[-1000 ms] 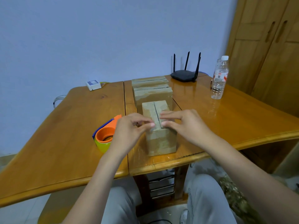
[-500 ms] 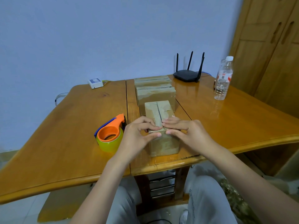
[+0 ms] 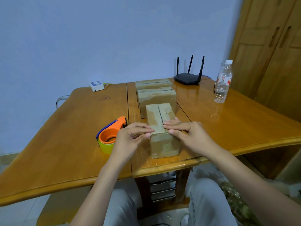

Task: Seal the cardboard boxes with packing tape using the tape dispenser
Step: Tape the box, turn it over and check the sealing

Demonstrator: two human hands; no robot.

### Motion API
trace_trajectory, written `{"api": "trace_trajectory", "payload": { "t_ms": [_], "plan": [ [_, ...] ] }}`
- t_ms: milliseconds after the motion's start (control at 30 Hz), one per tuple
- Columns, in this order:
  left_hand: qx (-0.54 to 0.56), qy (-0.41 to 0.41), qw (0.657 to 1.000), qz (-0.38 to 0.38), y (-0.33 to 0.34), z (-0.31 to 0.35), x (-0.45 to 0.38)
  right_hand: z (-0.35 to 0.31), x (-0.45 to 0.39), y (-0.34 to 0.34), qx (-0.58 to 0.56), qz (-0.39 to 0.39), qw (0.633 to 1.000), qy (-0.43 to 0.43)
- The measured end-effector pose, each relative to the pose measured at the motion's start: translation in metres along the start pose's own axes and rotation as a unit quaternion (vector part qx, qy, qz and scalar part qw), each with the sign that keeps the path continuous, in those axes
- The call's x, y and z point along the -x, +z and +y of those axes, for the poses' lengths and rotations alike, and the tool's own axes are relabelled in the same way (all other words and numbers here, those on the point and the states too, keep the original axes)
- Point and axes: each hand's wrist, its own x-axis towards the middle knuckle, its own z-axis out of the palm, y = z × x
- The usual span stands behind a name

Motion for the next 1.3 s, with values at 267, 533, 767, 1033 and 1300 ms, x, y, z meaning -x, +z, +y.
{"api": "trace_trajectory", "payload": {
  "t_ms": [267, 533, 767, 1033, 1300],
  "plan": [
    [-0.077, 0.093, 0.992, 0.043, 0.008, -0.007, 0.001, 0.006, 0.0, 0.004, 0.018, 0.005, 1.0, -0.011],
    [-0.037, 0.06, 0.996, 0.048, 0.018, -0.008, -0.001, 0.004, 0.001, 0.008, -0.006, 0.025, 0.999, -0.021],
    [0.014, 0.006, 1.0, -0.016, 0.01, -0.004, -0.001, 0.0, 0.011, 0.01, -0.134, 0.038, 0.988, 0.065],
    [-0.005, 0.005, 1.0, -0.016, 0.01, -0.009, 0.004, 0.006, 0.016, 0.044, -0.289, 0.161, 0.918, 0.22],
    [-0.01, 0.021, 1.0, 0.009, 0.018, -0.012, 0.007, 0.005, 0.012, 0.05, -0.392, 0.139, 0.886, 0.206]
  ]
}}
